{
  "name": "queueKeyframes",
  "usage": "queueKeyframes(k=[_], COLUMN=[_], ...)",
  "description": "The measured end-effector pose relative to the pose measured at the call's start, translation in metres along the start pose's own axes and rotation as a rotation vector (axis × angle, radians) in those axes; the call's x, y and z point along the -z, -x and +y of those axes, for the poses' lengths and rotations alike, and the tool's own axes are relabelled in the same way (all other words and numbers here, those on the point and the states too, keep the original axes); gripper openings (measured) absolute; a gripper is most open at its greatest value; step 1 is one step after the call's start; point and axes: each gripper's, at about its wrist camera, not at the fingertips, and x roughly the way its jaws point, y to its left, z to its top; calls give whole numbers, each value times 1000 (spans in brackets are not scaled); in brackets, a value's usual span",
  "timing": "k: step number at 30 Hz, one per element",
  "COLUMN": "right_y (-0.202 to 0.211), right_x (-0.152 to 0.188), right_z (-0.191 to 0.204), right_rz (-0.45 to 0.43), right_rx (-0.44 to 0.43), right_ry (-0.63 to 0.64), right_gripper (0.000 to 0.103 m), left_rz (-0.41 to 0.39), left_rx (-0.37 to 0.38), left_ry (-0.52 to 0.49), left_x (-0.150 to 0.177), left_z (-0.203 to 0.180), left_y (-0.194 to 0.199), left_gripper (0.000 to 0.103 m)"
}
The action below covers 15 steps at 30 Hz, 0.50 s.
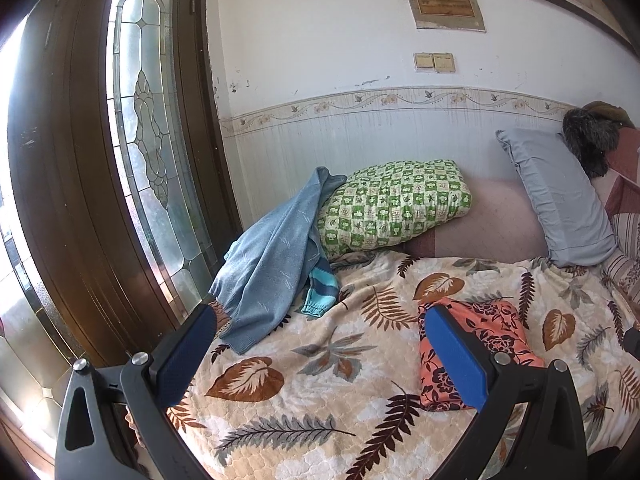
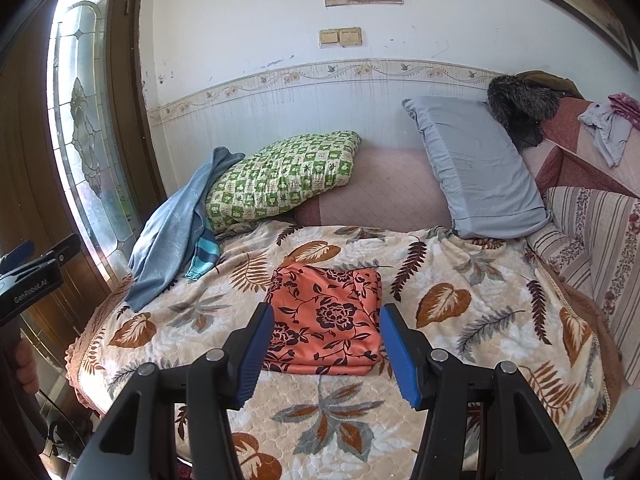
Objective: Fold small clothes
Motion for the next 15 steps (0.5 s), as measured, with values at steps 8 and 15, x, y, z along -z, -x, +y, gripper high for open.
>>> queueKeyframes(k=[8,15], right_y=[-20,-36], right_x=[7,19], right_z=[-5,-22], right_rz=[39,79], right_rx=[7,17], right_ry=[-6,-50], right_gripper=[59,59], left_rz=[53,168], left_rx=[55,140], left_ry=[-22,-68], left_x=[15,44], left_z=[-17,-39], left_y=[-17,-40], left_gripper=[103,103])
